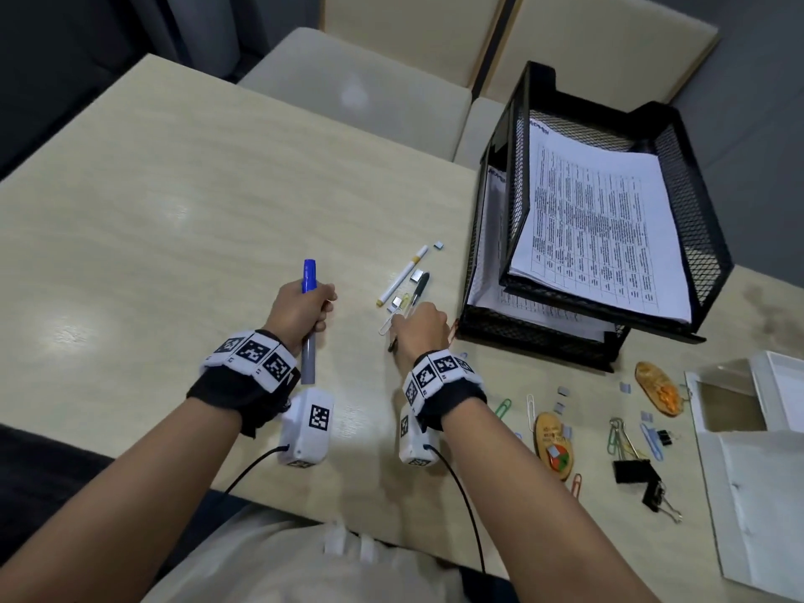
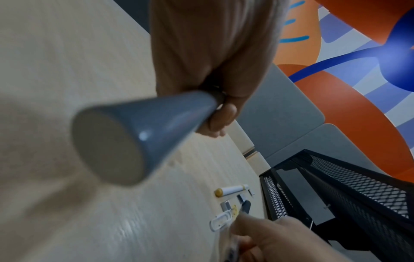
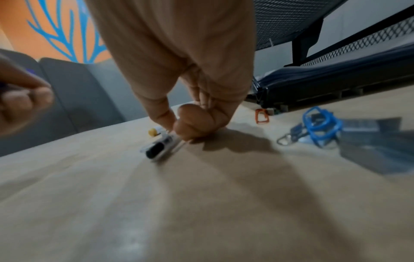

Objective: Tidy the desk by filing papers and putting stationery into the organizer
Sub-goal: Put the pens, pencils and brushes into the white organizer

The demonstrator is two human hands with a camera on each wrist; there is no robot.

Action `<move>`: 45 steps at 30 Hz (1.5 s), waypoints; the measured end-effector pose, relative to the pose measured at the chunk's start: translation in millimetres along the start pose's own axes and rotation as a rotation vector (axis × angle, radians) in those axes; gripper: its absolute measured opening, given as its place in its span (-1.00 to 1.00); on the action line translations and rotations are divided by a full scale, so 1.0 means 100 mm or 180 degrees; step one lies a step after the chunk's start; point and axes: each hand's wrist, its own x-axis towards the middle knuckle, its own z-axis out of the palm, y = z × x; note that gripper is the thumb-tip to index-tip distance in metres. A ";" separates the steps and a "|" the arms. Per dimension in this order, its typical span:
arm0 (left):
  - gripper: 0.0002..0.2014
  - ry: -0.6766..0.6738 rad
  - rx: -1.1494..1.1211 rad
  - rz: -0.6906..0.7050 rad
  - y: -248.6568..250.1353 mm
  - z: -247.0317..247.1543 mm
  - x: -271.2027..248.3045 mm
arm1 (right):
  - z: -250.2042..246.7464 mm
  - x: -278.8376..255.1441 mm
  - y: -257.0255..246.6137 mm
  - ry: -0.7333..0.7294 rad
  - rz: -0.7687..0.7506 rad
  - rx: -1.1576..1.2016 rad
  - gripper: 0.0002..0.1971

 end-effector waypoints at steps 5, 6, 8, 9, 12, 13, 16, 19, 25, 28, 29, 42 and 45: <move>-0.79 -0.0302 -0.0359 -0.0243 0.00 0.11 0.03 | -0.09 -0.02 0.09 0.0114 0.0117 0.0235 -0.79; -0.76 -0.0403 -0.0388 -0.0291 0.00 0.16 0.04 | -0.11 -0.06 0.11 0.0158 0.0053 0.0349 -0.79; -0.73 -0.0690 -0.0487 -0.0365 0.01 0.26 0.05 | -0.10 -0.19 0.12 0.0135 -0.0224 0.0637 -0.85; -0.72 -0.0811 -0.0504 -0.0368 0.03 0.30 0.06 | -0.08 -0.26 0.13 0.0063 -0.0381 0.0781 -0.88; -0.74 -0.1017 -0.0483 -0.0312 0.06 0.40 0.09 | -0.02 -0.34 0.19 -0.0144 -0.0710 0.0971 -0.91; -0.74 -0.1063 -0.0484 -0.0294 0.07 0.42 0.11 | -0.01 -0.34 0.20 -0.0165 -0.0764 0.0985 -0.91; -0.79 -0.1144 -0.0214 -0.0214 0.11 0.49 0.14 | -0.06 -0.30 0.20 -0.0205 -0.0871 0.0958 -0.89; -0.81 -0.0791 -0.0015 -0.0040 0.17 0.54 0.21 | -0.11 -0.21 0.20 0.0022 -0.0931 0.0707 -0.81; -0.83 0.0105 0.2442 0.0705 0.25 0.56 0.53 | -0.05 -0.02 0.27 0.0065 -0.1015 -0.0463 -0.64; -0.57 -0.0181 0.3188 0.0526 0.13 0.62 0.59 | 0.03 -0.03 0.30 0.0090 -0.1304 -0.1118 -0.66; -0.61 -0.0181 0.3329 0.0531 0.10 0.63 0.60 | 0.04 -0.05 0.32 0.0102 -0.1356 -0.1230 -0.67; -0.91 -0.1899 0.2465 0.0657 0.01 0.37 0.06 | -0.20 -0.42 0.76 0.0211 -0.1205 -0.0733 -0.80; -0.89 -0.2423 0.2172 0.0437 -0.02 0.46 -0.09 | -0.40 -0.51 0.70 0.0363 -0.0414 0.1388 -0.87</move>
